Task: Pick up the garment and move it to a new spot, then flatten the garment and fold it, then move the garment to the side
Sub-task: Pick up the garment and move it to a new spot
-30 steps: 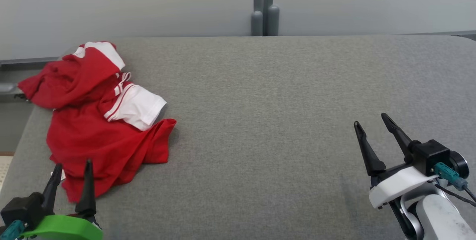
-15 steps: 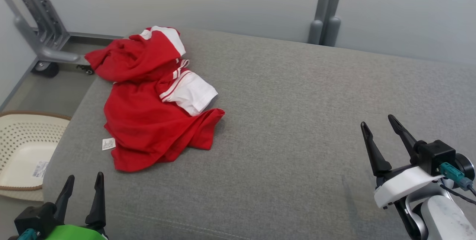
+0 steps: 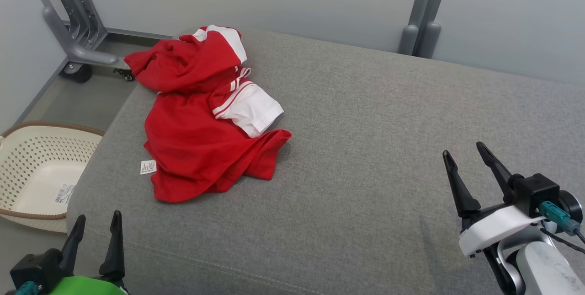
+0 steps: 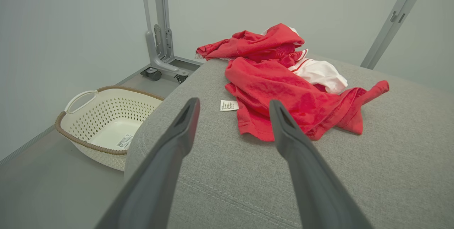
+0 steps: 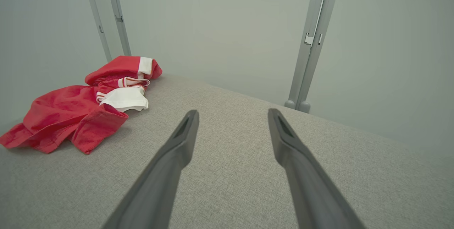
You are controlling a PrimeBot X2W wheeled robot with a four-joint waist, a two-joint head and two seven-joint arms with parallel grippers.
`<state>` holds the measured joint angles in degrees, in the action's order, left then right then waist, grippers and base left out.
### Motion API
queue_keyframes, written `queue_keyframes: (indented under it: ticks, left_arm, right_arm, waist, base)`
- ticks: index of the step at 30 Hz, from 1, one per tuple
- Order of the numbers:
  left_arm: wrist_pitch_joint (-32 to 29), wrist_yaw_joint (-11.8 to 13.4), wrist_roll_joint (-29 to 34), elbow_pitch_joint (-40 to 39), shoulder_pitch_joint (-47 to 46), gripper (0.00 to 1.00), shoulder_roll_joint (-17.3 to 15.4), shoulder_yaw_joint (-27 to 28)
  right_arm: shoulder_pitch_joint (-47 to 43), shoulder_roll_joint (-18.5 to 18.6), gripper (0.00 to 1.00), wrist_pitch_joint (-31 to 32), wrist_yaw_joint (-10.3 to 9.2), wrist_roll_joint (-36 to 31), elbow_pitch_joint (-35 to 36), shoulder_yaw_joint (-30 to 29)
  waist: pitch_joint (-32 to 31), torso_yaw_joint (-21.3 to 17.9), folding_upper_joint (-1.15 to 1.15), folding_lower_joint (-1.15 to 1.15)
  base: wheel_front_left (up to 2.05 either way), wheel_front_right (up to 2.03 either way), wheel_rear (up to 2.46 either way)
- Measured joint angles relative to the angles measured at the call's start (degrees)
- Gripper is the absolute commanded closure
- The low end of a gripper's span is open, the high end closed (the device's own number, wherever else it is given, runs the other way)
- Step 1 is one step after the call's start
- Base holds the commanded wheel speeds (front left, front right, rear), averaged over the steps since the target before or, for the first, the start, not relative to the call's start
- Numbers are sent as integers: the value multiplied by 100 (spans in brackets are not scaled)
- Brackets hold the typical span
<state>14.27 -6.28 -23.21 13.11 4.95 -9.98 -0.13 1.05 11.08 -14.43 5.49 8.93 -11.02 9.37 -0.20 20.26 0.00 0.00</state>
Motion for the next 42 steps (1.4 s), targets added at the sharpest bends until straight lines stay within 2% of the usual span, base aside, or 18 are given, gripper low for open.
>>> queue_keyframes:
  ticks: [5,8,14,20,29,34,39,42]
  left_arm:
    - [-20,-2,-134,96,-104,0,19,-92]
    - [-328,-54,-271,115,-405,0,40,-254]
    - [-1377,-59,-684,112,-1322,0,-9,-404]
    - [-2980,-42,-1374,186,-2680,0,-257,-187]
    - [-4682,592,-1945,461,-4192,0,-751,339]
    - [-5242,955,-2030,488,-4901,0,-1080,559]
    - [-5598,1106,-2029,478,-5394,0,-1414,659]
    - [-5738,1152,-2029,456,-5727,0,-1492,730]
  right_arm:
    - [-1,21,0,0,0,-36,114,-68]
    - [7,108,0,0,3,-46,204,-116]
    - [249,292,0,0,52,-234,361,-36]
    - [699,389,0,0,104,-297,521,160]
    - [1233,410,0,-1,133,-390,724,612]
    - [1507,531,0,-14,156,-411,860,791]
    - [1839,588,0,-15,157,-455,1025,961]
    - [2054,649,0,-16,157,-455,1174,1009]
  waist:
    - [122,-6,0,0]
    - [264,2,0,0]
    - [659,9,0,0]
    - [1188,-61,0,0]
    - [1865,-371,0,1]
    - [2240,-619,0,1]
    - [2626,-888,0,1]
    - [2861,-1054,0,1]
  base:
    - [0,0,0]
    - [0,0,0]
    - [0,0,0]
    - [0,0,0]
    - [0,0,0]
    - [0,0,0]
    - [0,0,0]
    - [0,0,0]
